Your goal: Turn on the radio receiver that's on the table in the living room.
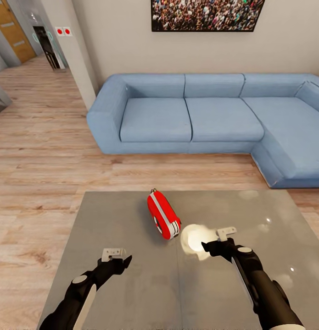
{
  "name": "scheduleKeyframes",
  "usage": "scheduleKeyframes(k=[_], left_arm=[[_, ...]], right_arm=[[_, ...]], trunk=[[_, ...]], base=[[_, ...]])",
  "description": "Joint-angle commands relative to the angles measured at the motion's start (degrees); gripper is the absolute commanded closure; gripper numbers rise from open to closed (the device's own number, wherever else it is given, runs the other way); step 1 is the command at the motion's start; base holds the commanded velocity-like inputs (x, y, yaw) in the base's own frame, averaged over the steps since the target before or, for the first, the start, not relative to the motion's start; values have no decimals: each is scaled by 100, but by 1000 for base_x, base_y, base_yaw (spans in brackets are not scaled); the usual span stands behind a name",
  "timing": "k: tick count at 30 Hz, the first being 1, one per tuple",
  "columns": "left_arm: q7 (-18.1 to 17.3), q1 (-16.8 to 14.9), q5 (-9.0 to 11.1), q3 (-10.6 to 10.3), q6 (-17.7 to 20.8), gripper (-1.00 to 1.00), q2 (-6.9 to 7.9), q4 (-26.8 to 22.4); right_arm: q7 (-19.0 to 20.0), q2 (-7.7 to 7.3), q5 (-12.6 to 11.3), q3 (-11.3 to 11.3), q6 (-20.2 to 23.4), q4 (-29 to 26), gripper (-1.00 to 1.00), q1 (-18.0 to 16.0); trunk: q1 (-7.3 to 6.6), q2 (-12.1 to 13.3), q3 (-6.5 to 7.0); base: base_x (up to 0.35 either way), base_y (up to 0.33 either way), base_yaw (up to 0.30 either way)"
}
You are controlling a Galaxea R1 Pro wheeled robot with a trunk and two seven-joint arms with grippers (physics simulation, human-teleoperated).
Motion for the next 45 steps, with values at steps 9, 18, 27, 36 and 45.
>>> scheduleKeyframes(k=[9, 18, 27, 36, 45], left_arm=[[-2, 0, 8, -1, 1, -100, 8, -11], [-8, 0, 9, -1, 1, -100, 12, -14], [-17, 0, 10, 9, 91, -100, 20, -118], [-349, 0, 10, 24, 244, -100, 21, -158], [-369, 0, 17, 42, 247, -100, 29, -156]], right_arm=[[3, -2, 0, -1, 15, -20, -100, 0], [6, -2, 0, -2, 16, -22, -100, 0], [7, -2, 0, -5, 16, -32, -100, 0], [7, -2, 0, -19, 16, -49, -100, 0], [15, -2, 0, -32, 26, -59, -100, 0]], trunk=[[0, 0, -84], [0, 0, -168], [0, 0, -252], [0, 0, -336], [0, 0, -415]], base=[[0, 0, 0], [0, 0, 0], [0, 0, 0], [0, 0, 0], [0, 0, 0]])
